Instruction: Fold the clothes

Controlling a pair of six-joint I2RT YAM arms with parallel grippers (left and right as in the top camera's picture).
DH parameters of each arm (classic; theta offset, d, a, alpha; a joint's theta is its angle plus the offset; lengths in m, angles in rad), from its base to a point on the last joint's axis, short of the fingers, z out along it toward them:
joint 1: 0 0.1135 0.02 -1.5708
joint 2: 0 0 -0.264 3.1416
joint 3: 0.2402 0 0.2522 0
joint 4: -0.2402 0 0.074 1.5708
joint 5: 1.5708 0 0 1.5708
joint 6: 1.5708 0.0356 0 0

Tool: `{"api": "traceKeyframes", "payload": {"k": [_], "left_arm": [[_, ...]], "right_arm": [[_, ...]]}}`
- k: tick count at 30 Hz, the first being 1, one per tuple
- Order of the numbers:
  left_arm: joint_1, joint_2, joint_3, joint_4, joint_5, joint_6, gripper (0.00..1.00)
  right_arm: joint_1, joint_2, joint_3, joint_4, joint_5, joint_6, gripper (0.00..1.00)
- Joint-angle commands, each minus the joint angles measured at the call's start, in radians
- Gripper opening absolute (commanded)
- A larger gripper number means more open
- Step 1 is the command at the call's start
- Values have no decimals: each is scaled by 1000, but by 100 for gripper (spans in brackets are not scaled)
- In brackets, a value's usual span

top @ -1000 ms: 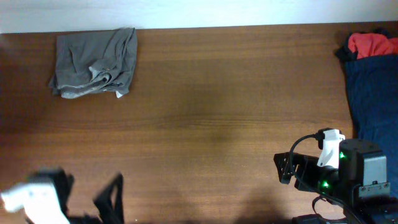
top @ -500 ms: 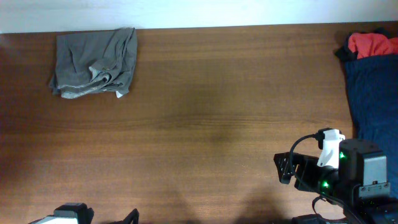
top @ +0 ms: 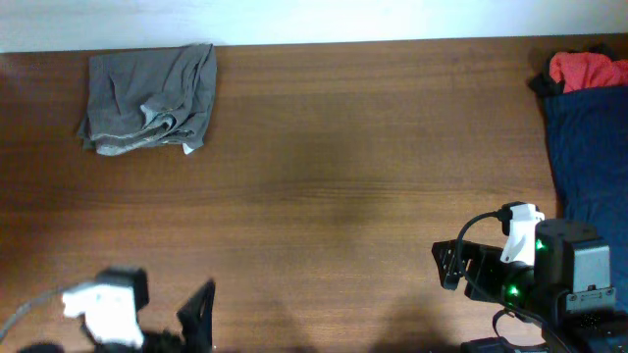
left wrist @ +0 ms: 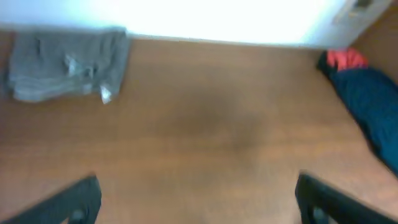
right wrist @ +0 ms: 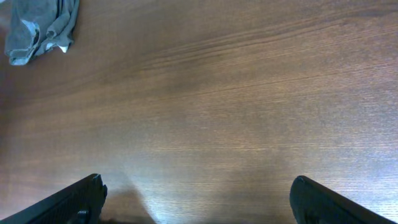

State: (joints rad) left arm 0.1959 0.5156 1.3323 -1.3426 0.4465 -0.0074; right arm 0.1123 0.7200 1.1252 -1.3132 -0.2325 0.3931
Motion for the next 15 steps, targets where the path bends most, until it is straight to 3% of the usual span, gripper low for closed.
{"api": "traceKeyframes", "payload": {"k": [1,8,12,13,15], "left_arm": [[-37,-76,-185,184,103,118,99],[-132,-356,-659,582,108,106,99],[-162,-415,-816,800,105,105,99],[-165,-423,-850,846,89,94,99],[-166,-433,-916,924,-18,-38,99]], "right_arm": [[6,0,-2,0,9,8,99],[6,0,-2,0,9,8,99],[6,0,-2,0,9,8,99],[6,0,-2,0,9,8,99],[6,0,-2,0,9,8,99]]}}
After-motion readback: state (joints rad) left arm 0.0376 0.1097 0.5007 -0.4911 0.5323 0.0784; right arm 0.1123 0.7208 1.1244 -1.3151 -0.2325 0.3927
